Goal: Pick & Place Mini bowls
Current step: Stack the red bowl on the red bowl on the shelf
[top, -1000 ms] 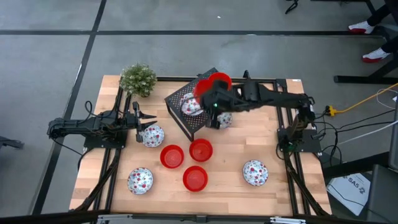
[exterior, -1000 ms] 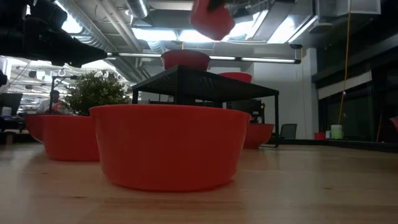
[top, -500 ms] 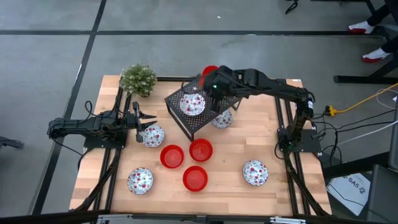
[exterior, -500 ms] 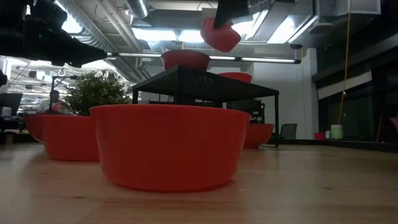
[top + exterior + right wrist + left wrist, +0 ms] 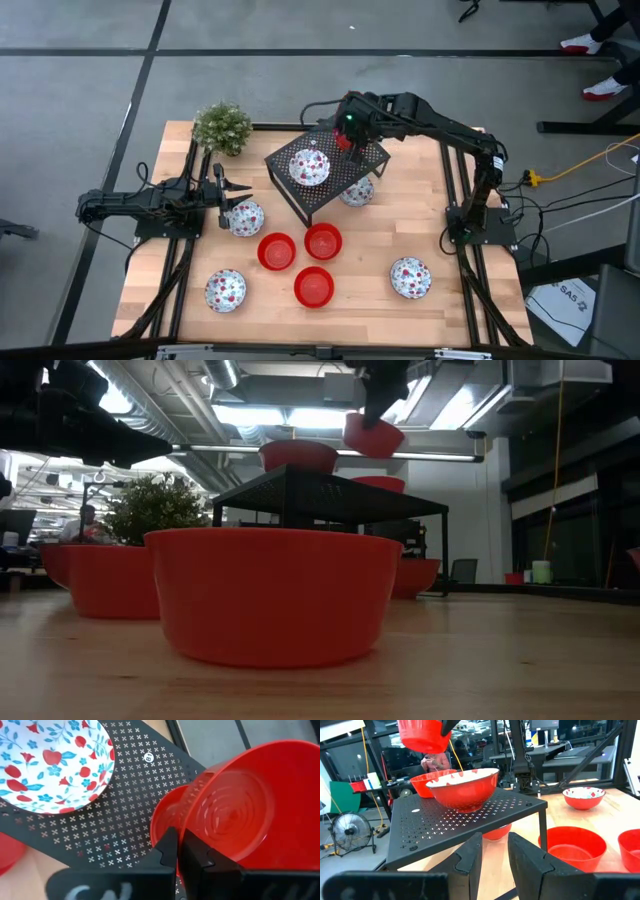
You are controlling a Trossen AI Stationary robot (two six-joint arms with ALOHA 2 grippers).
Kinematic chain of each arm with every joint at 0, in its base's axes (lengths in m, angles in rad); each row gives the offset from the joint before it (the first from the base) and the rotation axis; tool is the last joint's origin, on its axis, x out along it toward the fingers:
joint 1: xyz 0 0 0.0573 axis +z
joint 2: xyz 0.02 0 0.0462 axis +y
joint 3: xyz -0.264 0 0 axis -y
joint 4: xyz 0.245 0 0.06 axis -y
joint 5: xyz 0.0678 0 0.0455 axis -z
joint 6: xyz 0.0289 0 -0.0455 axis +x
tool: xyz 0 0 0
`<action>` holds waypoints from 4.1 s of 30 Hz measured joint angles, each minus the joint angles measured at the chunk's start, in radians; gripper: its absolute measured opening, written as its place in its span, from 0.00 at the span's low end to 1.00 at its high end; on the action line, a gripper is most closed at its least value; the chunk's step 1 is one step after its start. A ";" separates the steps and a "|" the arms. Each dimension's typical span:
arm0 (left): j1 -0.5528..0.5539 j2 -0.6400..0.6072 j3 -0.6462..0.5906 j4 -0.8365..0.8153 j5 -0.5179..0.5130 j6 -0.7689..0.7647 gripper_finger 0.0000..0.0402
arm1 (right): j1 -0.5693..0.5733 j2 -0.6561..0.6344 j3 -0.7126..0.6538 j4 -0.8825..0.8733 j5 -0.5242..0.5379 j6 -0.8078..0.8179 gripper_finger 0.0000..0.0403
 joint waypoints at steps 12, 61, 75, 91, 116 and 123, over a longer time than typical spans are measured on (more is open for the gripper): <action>0.000 0.000 0.000 0.000 0.000 0.000 0.22 | -0.033 0.000 -0.037 0.005 -0.053 -0.009 0.02; 0.000 0.000 0.000 0.000 0.000 0.000 0.22 | -0.037 0.006 -0.269 0.111 -0.085 -0.070 0.03; 0.000 0.000 0.000 0.000 0.000 0.000 0.22 | -0.036 0.003 -0.244 0.073 -0.080 -0.086 0.08; 0.000 0.000 0.000 0.000 0.000 0.000 0.22 | -0.036 0.000 -0.138 0.059 -0.078 -0.085 0.08; 0.000 0.000 0.000 0.000 0.000 0.000 0.22 | -0.055 0.006 -0.147 0.035 -0.077 -0.115 0.13; 0.000 0.000 0.000 0.000 0.000 0.000 0.22 | -0.055 0.006 -0.147 0.036 -0.077 -0.105 0.33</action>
